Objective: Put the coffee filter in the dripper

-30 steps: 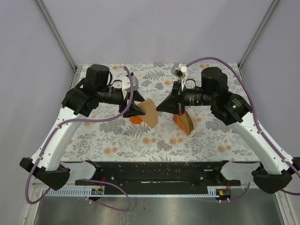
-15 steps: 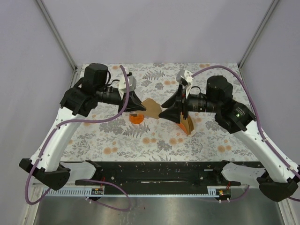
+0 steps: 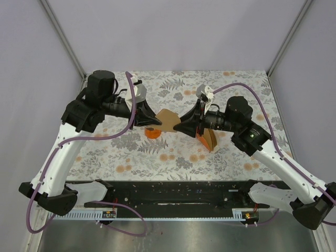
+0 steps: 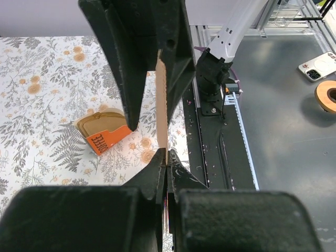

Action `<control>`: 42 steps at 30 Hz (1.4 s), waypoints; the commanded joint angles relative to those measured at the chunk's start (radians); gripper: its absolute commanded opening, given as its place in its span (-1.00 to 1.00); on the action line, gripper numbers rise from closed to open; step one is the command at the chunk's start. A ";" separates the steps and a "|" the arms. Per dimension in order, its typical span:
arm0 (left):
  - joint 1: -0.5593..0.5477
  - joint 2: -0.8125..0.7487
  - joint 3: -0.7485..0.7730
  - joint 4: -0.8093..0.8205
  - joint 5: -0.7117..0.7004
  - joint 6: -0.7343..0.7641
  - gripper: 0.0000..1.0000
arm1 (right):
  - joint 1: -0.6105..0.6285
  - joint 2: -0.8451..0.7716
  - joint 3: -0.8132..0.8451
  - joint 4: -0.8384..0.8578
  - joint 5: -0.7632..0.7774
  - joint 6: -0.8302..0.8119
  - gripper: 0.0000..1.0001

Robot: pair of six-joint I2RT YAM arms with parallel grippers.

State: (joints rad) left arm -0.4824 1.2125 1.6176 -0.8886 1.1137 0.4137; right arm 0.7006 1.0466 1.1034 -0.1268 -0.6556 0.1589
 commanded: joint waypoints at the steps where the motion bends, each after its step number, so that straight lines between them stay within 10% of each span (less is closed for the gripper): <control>1: 0.007 -0.014 0.034 0.060 0.043 -0.039 -1.00 | 0.008 -0.004 -0.016 0.254 -0.019 0.083 -0.27; 6: 0.018 -0.010 0.031 0.117 -0.050 -0.121 -1.00 | 0.028 -0.026 -0.042 0.286 0.052 0.062 -0.80; 12: 0.073 -0.007 0.042 0.180 -0.234 -0.255 0.37 | 0.049 -0.068 -0.048 0.201 0.324 -0.039 -1.00; 16: 0.151 -0.007 0.086 0.189 -0.366 -0.314 0.82 | 0.103 -0.057 -0.024 0.141 0.552 -0.140 -1.00; 26: 0.192 -0.011 0.150 0.175 -0.394 -0.616 0.78 | 0.427 0.141 0.033 0.399 1.376 -0.833 -1.00; 42: 0.203 0.018 0.021 0.299 -0.344 -0.908 0.95 | 0.571 0.495 0.088 1.078 1.631 -1.568 -1.00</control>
State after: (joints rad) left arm -0.2867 1.2198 1.6718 -0.6907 0.7452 -0.3981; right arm 1.2434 1.5223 1.1259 0.7498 0.9039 -1.2343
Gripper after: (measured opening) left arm 0.988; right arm 0.021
